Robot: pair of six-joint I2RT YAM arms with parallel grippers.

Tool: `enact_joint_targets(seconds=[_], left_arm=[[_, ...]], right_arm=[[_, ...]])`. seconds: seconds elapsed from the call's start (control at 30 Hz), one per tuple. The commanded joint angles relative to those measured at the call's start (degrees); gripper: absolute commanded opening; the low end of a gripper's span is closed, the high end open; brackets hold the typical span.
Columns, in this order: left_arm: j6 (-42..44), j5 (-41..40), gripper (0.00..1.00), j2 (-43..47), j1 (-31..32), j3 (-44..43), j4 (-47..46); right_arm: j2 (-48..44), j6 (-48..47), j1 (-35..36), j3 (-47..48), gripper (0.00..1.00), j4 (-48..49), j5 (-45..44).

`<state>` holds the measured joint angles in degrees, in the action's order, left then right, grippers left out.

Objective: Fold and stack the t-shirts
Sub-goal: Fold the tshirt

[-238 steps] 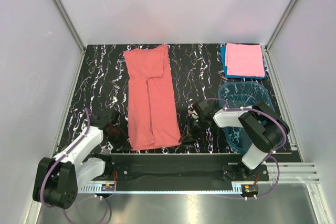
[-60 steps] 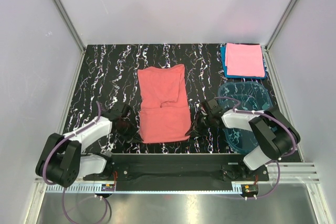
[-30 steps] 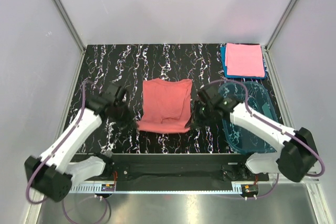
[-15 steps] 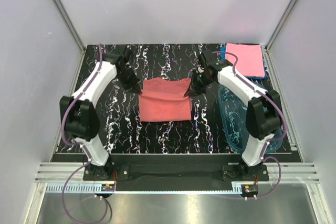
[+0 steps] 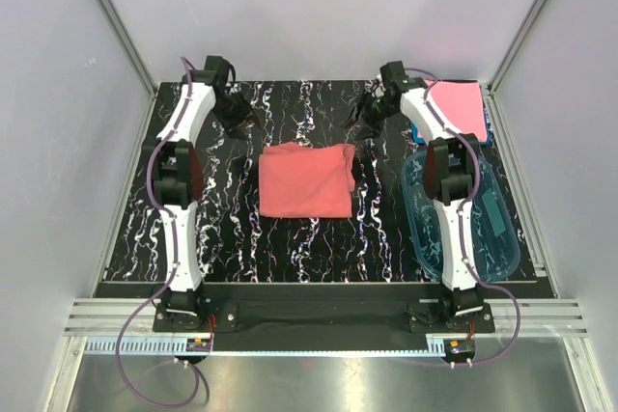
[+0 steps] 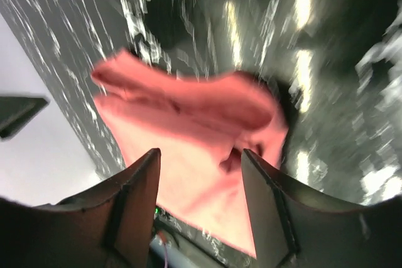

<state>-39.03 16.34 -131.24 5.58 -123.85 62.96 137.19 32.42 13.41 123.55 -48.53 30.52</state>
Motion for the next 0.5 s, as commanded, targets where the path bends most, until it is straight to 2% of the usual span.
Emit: enact_joint_targets(seconds=[0.0,0.03,0.07,0.13,0.17,0.23,0.33,0.47], left_arm=[[1.4,3.25,0.54,7.21,0.12,-2.31,-2.48],[3.58,3.7,0.57,9.05,0.56,0.17,-4.67],[4.56,4.66,0.59,12.38,1.18,3.24,-5.56],[6.42,6.42,0.62,15.12,1.36,12.81,-8.62],[6.94,6.25,0.62,17.57,1.45,15.8,-10.12],[8.26,5.03,0.62,19.17,1.62,22.23,-13.63],[10.54,2.58,0.63,19.97,1.97,24.97,-15.67],[13.36,-0.34,0.64,18.92,2.06,25.24,-16.47]], right_arm=[[1.42,-3.76,-0.84,13.73,0.6,-10.66,0.24],[0.72,-5.95,-0.06,12.96,0.61,-10.97,-0.98],[-2.94,-7.01,1.08,7.38,0.62,-10.45,-1.77],[-10.31,-9.74,2.41,-0.72,0.64,-3.79,-3.18],[-12.36,-10.45,3.02,-8.25,0.66,-1.41,-3.54],[-15.27,-11.5,3.2,-13.49,0.68,3.87,-3.19],[-13.27,-15.45,3.55,-14.74,0.7,3.27,-2.84],[-9.75,-19.59,4.34,-10.53,0.7,1.69,-4.24]])
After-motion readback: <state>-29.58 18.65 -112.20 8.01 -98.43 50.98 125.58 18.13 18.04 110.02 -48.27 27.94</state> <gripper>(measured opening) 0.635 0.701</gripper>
